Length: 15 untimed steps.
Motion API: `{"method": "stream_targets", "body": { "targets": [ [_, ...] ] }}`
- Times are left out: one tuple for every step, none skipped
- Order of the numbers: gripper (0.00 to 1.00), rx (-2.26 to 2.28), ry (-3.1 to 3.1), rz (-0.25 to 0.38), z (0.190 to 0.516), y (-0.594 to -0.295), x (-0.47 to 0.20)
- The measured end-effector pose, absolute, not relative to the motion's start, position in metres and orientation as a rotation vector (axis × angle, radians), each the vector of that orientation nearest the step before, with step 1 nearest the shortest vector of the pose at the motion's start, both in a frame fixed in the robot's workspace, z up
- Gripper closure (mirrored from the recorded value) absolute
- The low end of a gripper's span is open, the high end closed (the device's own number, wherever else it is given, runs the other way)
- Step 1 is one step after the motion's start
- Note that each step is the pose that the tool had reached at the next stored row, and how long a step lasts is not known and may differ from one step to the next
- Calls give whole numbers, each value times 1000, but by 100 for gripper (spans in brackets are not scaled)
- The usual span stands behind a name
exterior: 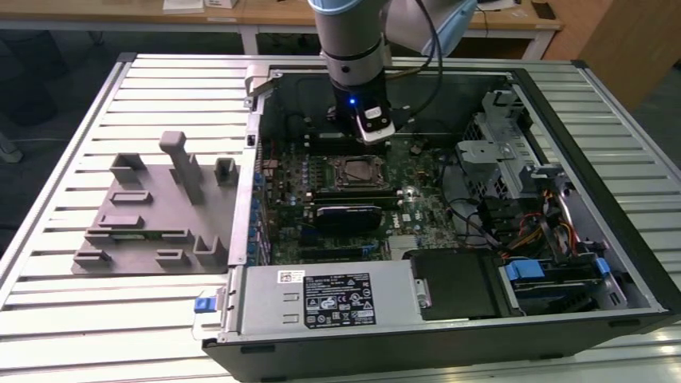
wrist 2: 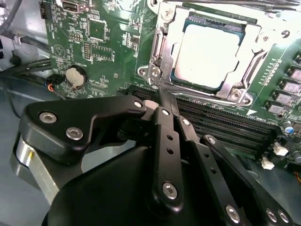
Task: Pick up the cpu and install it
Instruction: 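Install the first cpu locking lever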
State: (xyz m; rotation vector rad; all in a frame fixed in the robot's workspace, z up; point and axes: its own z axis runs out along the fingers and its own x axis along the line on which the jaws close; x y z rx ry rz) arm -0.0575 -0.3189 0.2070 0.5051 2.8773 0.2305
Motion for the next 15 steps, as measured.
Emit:
{"method": "stream_targets", "body": {
  "targets": [
    [89, 505, 2877, 230, 207, -319, -57],
    [89, 505, 2877, 230, 207, -319, -57],
    [89, 505, 2879, 229, 207, -319, -57],
    [89, 506, 2885, 221, 207, -319, -57],
    [89, 507, 2893, 212, 207, -319, -57],
    [89, 509, 2901, 204, 207, -319, -57],
    [89, 510, 2910, 196, 207, -319, -57],
    [89, 511, 2917, 189, 207, -319, -56],
    [89, 512, 2923, 180, 207, -319, -56],
    [89, 513, 2929, 168, 207, -319, -56],
    [89, 513, 2934, 156, 207, -319, -55],
    [89, 513, 2939, 143, 207, -319, -54],
    [89, 513, 2944, 131, 207, -319, -54],
    [89, 513, 2949, 118, 207, -319, -53],
    [89, 514, 2954, 106, 206, -319, -53]
  ]
}}
